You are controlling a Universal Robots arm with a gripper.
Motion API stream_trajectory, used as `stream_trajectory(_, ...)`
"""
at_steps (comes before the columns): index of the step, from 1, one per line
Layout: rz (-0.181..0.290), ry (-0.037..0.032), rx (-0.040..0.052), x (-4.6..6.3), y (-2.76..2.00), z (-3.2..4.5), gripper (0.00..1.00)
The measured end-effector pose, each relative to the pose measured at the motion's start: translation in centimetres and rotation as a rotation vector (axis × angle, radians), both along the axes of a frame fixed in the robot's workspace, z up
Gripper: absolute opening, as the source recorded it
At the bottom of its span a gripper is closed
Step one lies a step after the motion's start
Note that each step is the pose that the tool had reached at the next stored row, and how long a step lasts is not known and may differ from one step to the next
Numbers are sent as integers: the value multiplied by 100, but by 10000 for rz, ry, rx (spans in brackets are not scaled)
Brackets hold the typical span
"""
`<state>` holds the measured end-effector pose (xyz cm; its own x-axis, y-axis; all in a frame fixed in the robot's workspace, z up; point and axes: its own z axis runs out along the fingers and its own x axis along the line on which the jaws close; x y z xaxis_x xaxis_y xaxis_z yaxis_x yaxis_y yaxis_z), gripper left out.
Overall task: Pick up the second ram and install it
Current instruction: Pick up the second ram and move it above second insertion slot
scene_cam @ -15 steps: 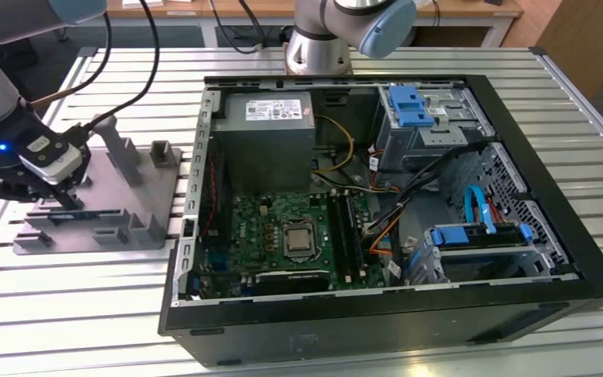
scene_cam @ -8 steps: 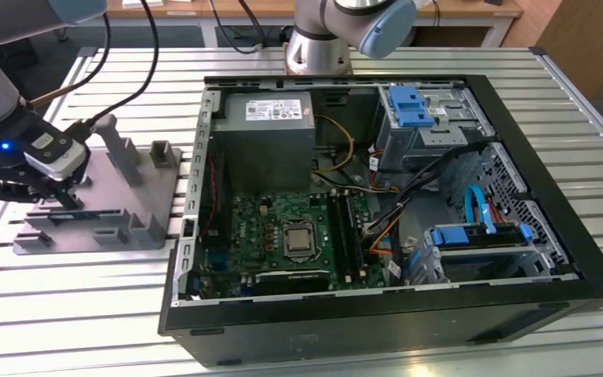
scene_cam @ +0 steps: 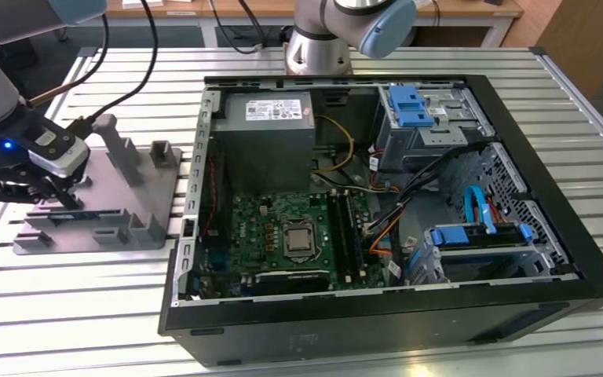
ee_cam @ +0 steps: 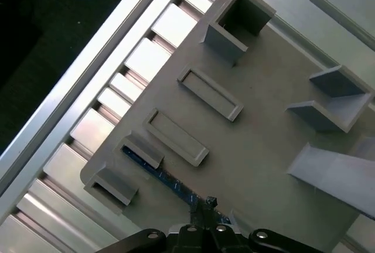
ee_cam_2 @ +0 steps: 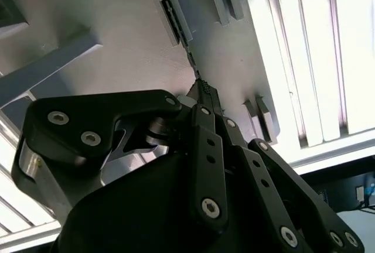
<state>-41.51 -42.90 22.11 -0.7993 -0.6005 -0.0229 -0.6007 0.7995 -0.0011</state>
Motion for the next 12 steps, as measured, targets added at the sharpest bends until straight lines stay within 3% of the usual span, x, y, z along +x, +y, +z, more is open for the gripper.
stream_trajectory(12,956,0,0,0,0,0,10)
